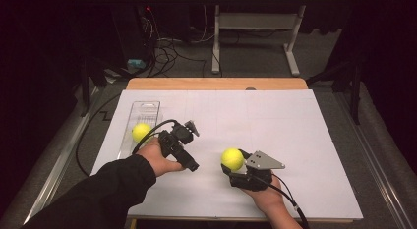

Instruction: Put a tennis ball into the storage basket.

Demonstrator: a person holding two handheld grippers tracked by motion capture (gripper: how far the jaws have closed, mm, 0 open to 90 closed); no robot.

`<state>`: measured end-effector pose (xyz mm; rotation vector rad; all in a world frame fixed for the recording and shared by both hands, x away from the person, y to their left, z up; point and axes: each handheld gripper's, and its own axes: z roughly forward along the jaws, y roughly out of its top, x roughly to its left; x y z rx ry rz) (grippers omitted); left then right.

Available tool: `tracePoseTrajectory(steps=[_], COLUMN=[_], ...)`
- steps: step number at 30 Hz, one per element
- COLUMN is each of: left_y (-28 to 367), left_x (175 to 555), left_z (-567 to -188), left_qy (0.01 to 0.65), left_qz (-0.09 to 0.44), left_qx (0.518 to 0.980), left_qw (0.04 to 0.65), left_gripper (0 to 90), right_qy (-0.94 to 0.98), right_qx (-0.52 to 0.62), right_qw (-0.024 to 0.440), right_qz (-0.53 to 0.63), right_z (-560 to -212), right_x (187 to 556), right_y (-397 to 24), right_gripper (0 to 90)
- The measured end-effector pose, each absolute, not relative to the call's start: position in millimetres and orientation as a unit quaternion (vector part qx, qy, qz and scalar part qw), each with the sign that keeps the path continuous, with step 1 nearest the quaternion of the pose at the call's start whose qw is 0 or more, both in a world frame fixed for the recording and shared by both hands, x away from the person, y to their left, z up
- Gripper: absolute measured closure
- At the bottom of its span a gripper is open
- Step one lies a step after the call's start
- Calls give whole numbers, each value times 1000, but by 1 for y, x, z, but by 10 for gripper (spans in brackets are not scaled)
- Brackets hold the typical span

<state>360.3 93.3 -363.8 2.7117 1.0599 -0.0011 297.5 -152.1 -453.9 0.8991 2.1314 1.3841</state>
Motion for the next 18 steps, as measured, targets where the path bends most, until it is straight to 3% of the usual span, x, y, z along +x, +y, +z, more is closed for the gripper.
tracePoseTrajectory(steps=[18], left_y=[57], left_x=[355], left_z=[-349], left_qy=[330], left_qz=[-27], left_qx=[934], left_qw=[137], left_gripper=[5], right_qy=[784], right_qx=[288], right_qw=[197], right_qz=[513], right_z=[-462], right_x=[288], right_y=[-125], right_gripper=[270])
